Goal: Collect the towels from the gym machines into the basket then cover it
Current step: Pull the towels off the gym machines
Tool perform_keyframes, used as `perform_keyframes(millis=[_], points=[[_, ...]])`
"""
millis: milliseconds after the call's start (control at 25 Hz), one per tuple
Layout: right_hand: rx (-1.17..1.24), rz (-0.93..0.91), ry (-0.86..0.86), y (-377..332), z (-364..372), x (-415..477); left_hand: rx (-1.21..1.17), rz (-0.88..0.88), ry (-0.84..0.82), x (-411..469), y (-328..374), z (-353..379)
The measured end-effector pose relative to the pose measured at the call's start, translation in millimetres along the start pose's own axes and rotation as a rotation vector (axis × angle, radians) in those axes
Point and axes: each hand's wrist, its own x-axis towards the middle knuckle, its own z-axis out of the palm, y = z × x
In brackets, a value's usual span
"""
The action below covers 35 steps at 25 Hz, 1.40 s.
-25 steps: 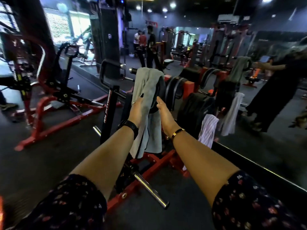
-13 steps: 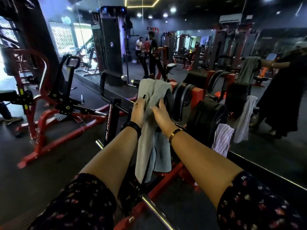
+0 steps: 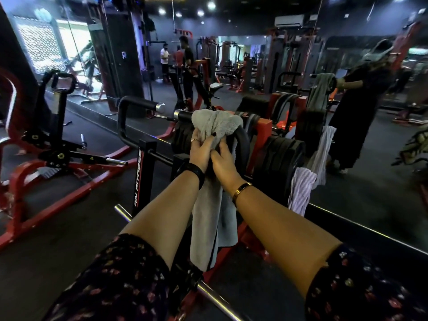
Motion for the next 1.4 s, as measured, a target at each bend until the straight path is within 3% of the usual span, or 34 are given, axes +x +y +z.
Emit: perform_keyframes(millis=[320,560,800,880,1000,1120,1400], points=[[-0.083,-0.103,0.226,-13,-13,0,0.054,0.095,0.095,-15,14,13],[-0.052,-0.194,0.440,-36,-47,-13,0.313,0.269,0.057,-31,38,46],[-0.201,-0.256,0.736,-42,-106,-24,0.541,0.623,0.021,-51,52,112],[-0.155,-0.286,0.733,-39,-136,-24,0.528,0.553,-0.096,-53,43,138],[-0.051,-0.265,0.642,-31,-174,-27,0.320,0.406,-0.203,-62,25,177],[-0.035,-0.230,0.668,-17,-222,-37,0.137,0.311,-0.244,-72,8,229],[-0.110,-0.198,0.576,7,-335,-35,0.036,0.267,-0.281,-81,-23,331]])
